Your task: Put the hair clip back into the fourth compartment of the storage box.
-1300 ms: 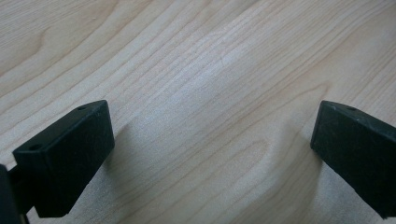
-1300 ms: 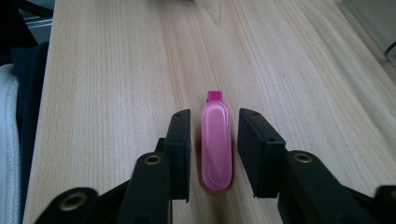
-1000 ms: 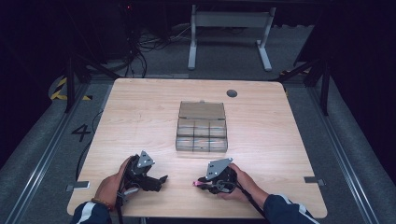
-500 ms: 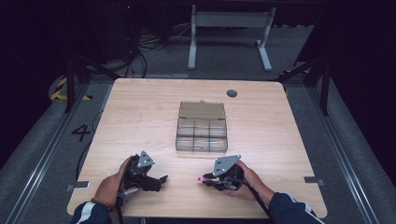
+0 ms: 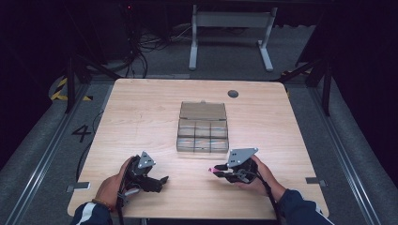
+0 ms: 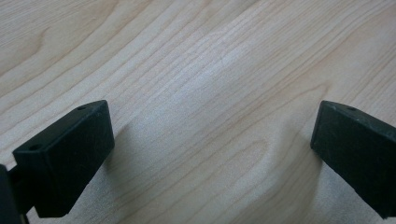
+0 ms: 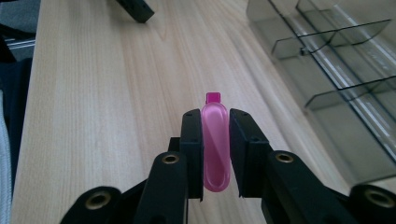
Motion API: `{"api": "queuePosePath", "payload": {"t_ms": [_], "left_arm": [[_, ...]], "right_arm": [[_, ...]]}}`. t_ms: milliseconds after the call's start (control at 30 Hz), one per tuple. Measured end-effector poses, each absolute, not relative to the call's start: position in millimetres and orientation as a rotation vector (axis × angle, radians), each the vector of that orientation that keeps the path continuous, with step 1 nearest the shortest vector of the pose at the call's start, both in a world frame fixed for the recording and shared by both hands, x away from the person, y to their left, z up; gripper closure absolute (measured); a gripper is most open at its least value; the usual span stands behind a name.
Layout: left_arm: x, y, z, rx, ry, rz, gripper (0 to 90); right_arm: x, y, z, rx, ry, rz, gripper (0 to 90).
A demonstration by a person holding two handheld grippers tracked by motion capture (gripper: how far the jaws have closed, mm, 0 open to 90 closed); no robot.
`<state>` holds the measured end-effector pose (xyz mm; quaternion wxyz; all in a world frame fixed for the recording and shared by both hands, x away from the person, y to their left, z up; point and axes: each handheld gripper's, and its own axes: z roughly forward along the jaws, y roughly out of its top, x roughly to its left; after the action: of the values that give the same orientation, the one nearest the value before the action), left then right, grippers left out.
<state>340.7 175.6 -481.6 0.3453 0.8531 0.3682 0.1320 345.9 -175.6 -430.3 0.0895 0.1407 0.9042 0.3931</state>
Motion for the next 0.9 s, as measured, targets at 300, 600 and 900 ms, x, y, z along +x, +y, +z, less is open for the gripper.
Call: {"api": "queuePosePath", "payload": {"t_ms": [300, 600, 900], "left_arm": [[341, 176, -482, 2.215, 0.956, 0.343, 0.1], [341, 176, -482, 2.215, 0.956, 0.342, 0.1], [341, 176, -482, 2.215, 0.956, 0.343, 0.1]], "right_arm": [[352, -192, -417, 0.465, 2.617, 1.181, 76.8], [359, -192, -410, 0.485, 2.594, 1.194, 76.8], [368, -185, -398, 0.471, 2.559, 1.207, 76.8]]}}
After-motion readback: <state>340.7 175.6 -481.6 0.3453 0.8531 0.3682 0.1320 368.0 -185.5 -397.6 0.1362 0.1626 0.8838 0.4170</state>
